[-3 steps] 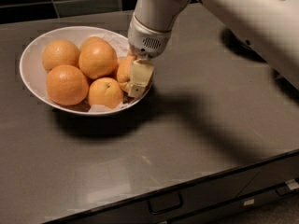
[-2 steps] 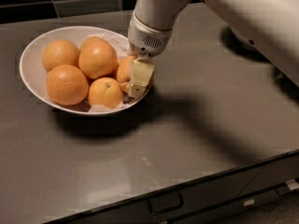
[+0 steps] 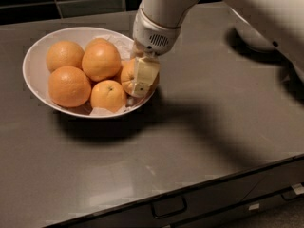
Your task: Pick orange from white bowl
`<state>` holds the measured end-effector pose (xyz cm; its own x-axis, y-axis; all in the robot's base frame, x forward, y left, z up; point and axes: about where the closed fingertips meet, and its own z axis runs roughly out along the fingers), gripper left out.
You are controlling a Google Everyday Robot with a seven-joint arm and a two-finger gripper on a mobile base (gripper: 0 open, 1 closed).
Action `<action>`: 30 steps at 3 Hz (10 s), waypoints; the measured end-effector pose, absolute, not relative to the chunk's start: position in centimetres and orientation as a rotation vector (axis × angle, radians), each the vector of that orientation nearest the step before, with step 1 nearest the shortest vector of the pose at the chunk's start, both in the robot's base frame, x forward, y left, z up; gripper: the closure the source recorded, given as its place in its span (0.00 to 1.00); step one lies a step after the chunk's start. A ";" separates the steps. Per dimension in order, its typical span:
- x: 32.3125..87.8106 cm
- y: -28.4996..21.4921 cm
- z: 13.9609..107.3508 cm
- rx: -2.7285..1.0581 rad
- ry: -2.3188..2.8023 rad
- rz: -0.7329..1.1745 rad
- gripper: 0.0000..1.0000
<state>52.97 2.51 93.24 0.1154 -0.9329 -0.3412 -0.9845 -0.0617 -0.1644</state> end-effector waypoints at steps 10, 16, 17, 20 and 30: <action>47.3 0.6 103.5 -1.906 1.703 -0.066 0.00; 49.4 1.3 98.3 -1.961 1.780 0.026 0.00; 50.2 1.9 97.0 -1.988 1.781 0.061 0.00; 51.0 2.3 94.4 -2.021 1.807 0.110 0.00; 51.4 3.2 91.7 -2.066 1.836 0.113 0.35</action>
Offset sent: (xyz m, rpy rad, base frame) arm -0.0473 -0.0321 0.0830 0.0480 -0.2449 -0.0609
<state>51.40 3.24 91.72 0.1466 -0.9418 -0.3024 -0.9719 -0.0802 -0.2214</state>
